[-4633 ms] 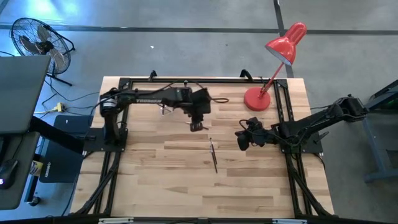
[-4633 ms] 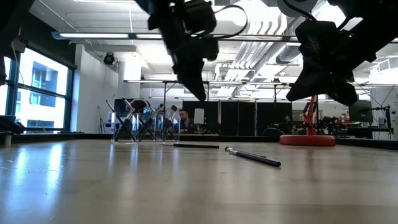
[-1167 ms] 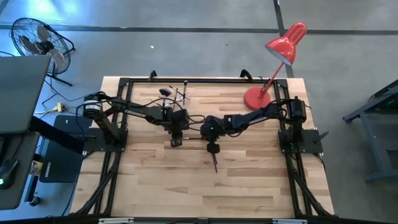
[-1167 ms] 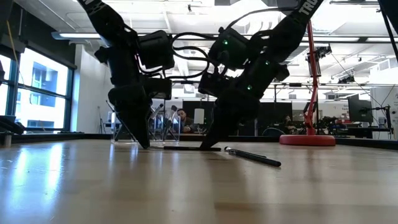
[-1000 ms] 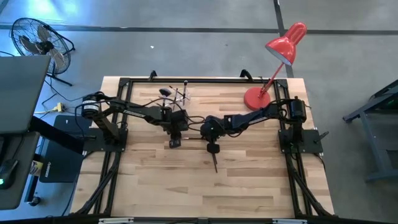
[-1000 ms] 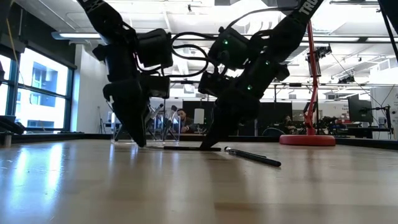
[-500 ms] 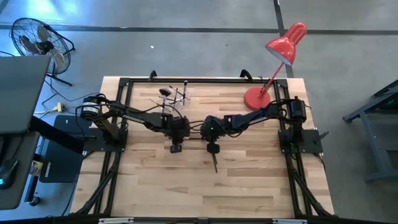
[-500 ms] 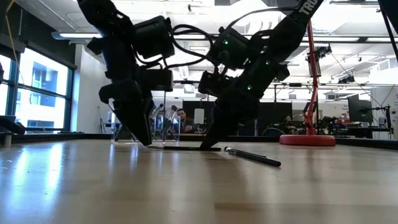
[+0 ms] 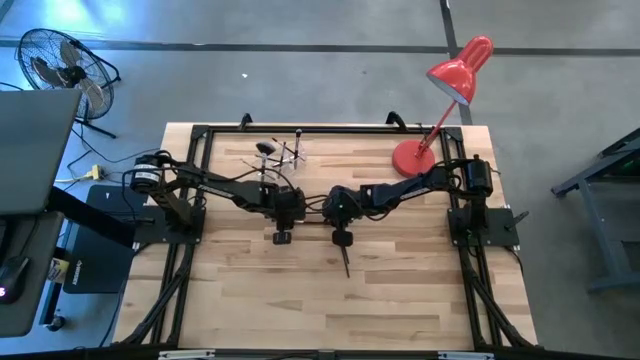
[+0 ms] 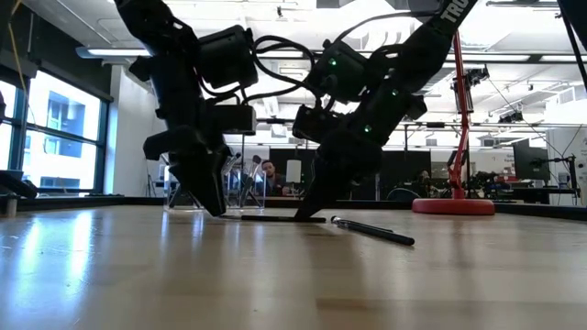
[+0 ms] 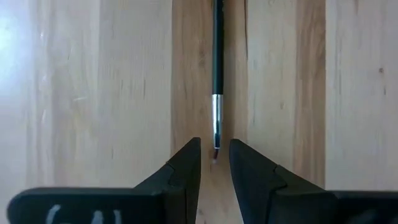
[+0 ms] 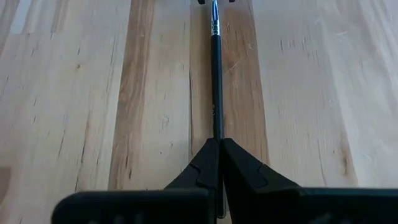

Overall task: Put items in baskets/containers
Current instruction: Put the liner brush into the transparent organizer

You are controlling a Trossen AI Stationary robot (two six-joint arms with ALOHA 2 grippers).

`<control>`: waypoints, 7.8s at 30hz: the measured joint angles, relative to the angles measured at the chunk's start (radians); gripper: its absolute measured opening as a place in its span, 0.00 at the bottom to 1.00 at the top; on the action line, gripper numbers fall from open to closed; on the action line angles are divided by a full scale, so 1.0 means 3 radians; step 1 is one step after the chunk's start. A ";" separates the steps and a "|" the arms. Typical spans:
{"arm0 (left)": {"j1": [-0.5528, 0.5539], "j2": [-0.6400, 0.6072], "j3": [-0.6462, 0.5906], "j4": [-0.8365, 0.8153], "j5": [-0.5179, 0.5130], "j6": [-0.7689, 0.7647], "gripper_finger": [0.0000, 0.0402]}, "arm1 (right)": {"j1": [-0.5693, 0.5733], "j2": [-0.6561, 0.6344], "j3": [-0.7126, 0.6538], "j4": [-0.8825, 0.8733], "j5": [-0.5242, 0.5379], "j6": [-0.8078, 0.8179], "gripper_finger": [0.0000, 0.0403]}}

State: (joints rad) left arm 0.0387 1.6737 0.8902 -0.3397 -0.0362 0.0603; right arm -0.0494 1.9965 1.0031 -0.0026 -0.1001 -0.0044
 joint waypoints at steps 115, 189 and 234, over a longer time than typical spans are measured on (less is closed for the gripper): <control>0.0003 0.0360 0.0804 -0.0751 -0.0205 -0.0403 0.19 | 0.0385 -0.0365 -0.0013 0.0049 0.1395 0.0189 0.34; 0.0114 0.0669 0.0797 -0.0239 0.0291 -0.0537 0.00 | 0.0138 -0.0273 0.0004 -0.0272 0.0689 -0.0451 0.33; 0.0135 -0.0308 0.0800 -0.0677 0.0096 -0.0703 0.00 | 0.0168 -0.0686 -0.0023 -0.0699 0.0756 -0.0137 0.02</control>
State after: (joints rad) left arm 0.0792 1.5812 1.1301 -0.5428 -0.0074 -0.1507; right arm 0.0010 1.7907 0.9962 -0.2124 0.1266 -0.0453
